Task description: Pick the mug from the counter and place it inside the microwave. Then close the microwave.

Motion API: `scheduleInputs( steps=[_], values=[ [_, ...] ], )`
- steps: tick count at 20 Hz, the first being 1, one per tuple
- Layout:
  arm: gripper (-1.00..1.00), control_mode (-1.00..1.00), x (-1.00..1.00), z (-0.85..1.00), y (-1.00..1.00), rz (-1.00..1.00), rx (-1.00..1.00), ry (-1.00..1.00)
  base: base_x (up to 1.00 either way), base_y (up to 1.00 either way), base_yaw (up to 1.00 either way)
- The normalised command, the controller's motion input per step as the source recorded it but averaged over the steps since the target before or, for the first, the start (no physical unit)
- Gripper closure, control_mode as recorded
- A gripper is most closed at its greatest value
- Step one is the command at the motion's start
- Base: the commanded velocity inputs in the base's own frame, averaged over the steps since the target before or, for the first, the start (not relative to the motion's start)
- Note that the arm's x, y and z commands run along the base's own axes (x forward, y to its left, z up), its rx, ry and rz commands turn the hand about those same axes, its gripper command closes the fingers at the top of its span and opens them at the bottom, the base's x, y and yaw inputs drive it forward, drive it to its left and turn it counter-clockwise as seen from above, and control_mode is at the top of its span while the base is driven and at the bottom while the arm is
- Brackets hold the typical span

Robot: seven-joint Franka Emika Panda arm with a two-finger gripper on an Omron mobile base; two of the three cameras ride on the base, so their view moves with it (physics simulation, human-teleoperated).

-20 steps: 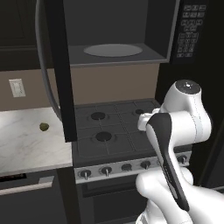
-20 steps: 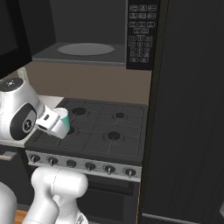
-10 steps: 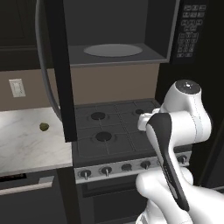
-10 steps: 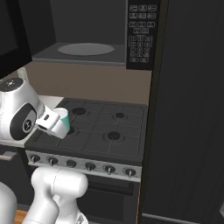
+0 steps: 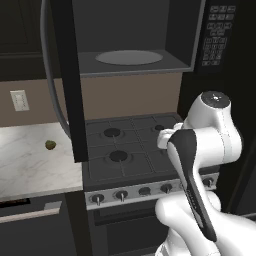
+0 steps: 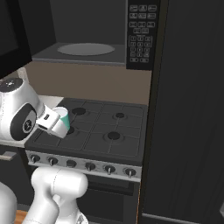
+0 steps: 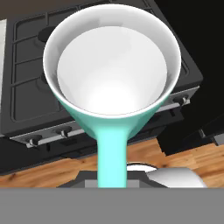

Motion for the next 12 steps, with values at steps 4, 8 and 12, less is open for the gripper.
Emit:
scheduleInputs(
  steps=[4,8,12],
  values=[
    [1.00,-1.00,-0.05,0.47,0.00,0.14,0.02,-0.21,0.00,0.00,0.00],
    [1.00,-1.00,0.00,0.90,0.00,0.15,0.06,-0.18,0.00,0.00,0.00],
    [1.00,-1.00,0.00,0.92,0.00,0.16,0.06,-0.14,0.00,0.00,0.00]
  ],
)
